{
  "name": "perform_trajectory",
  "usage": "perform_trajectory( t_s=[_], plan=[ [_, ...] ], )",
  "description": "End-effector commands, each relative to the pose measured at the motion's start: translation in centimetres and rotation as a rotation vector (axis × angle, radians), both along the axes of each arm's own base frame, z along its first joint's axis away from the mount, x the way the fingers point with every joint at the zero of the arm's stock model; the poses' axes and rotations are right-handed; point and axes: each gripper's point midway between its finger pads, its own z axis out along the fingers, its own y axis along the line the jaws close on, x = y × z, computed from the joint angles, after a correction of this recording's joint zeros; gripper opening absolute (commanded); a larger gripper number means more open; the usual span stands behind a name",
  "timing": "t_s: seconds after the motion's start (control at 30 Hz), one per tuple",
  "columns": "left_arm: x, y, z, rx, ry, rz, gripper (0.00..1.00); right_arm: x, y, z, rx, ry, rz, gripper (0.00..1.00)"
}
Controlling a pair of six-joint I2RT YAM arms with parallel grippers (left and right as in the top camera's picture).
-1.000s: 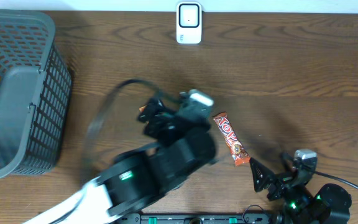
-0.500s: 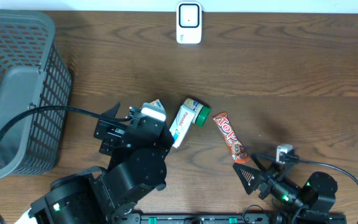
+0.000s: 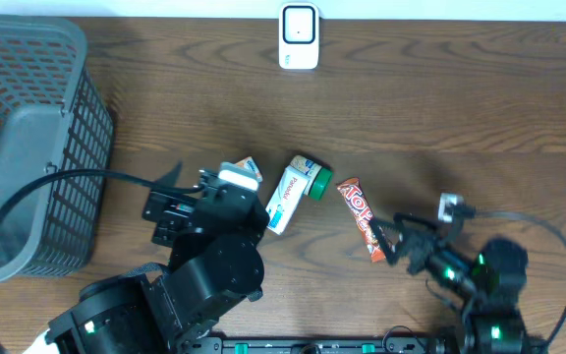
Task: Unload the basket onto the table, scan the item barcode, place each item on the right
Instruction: 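Retract the left arm and reach the right gripper toward the Panadol box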
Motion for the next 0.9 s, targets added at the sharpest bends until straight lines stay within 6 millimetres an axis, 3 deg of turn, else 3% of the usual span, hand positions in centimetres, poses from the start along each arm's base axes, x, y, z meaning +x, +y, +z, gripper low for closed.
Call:
perform_trajectory(
  t_s=[0.0, 0.07, 0.2, 0.5, 0.7, 0.87],
  plan=[
    [0.3, 3.2, 2.1, -0.026, -0.113, 0.17, 0.98, 3.8, -1.7, 1.0, -0.14, 0.035, -0.08, 0.99],
    [0.2, 3.7, 2.4, -0.038, -0.127, 0.181, 0.98, 5.1, -1.4, 1.6, -0.208, 0.064, -0.031, 0.99],
    [-0.4, 4.9, 3.1, -0.073, -0.143, 0.186, 0.98, 5.7, 1.7, 2.2, -0.277, 0.081, 0.123, 0.99],
    [-2.3, 9.9, 4.3, -0.239, -0.211, 0.294, 0.98, 2.0, 8.9, 1.0, -0.369, 0.036, 0.342, 0.99],
    [-3.1, 11.3, 3.6, -0.202, -0.188, 0.282, 0.98, 0.8, 13.1, -0.8, -0.264, 0.01, 0.456, 0.99],
    [-3.3, 11.4, 2.8, -0.158, -0.159, 0.264, 0.98, 1.0, 13.6, -4.8, -0.275, 0.075, 0.446, 0.98]
  ],
)
